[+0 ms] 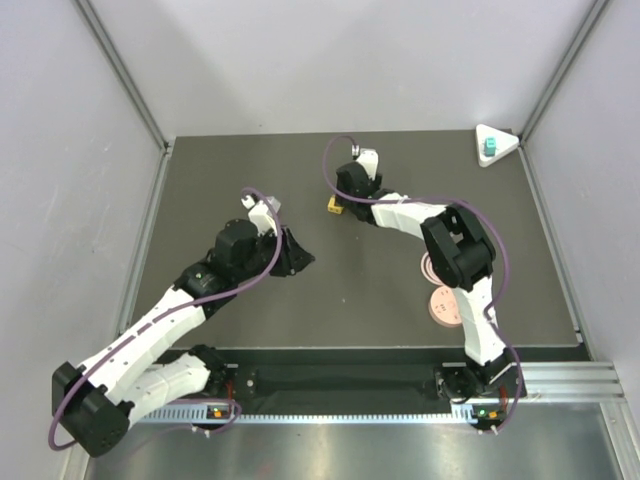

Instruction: Pull the plug off the socket

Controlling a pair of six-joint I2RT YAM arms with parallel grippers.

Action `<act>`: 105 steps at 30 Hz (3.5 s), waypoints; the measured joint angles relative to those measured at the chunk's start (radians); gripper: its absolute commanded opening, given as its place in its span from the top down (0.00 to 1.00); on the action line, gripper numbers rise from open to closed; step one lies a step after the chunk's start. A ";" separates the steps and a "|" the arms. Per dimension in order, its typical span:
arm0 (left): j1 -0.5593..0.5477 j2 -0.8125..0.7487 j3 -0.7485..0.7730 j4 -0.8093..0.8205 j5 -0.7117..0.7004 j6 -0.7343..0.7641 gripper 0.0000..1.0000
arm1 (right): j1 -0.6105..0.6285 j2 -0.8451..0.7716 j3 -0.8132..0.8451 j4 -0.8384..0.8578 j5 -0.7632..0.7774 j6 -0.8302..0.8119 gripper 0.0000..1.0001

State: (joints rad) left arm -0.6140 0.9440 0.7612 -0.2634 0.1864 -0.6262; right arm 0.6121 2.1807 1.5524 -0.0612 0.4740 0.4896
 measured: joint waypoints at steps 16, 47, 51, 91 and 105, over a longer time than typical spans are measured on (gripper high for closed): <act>0.001 -0.102 -0.063 -0.002 0.003 -0.104 0.61 | -0.028 -0.149 0.011 -0.339 -0.083 -0.076 0.00; 0.001 -0.094 -0.203 0.166 0.231 -0.180 0.60 | -0.284 -1.075 -1.054 -0.481 -0.184 0.319 0.45; 0.001 -0.094 -0.200 0.165 0.253 -0.180 0.60 | -0.380 -1.082 -1.053 -0.520 -0.148 0.372 0.45; 0.001 0.095 -0.139 0.339 0.171 -0.206 0.57 | -0.945 -0.297 -0.448 0.396 -0.438 0.414 0.00; 0.001 0.286 -0.095 0.485 0.206 -0.240 0.58 | -0.998 0.192 0.081 0.508 -0.628 0.484 0.10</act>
State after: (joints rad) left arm -0.6132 1.2297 0.6662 0.2218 0.3927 -0.8658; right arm -0.3855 2.3722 1.6337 0.4469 -0.1535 0.9737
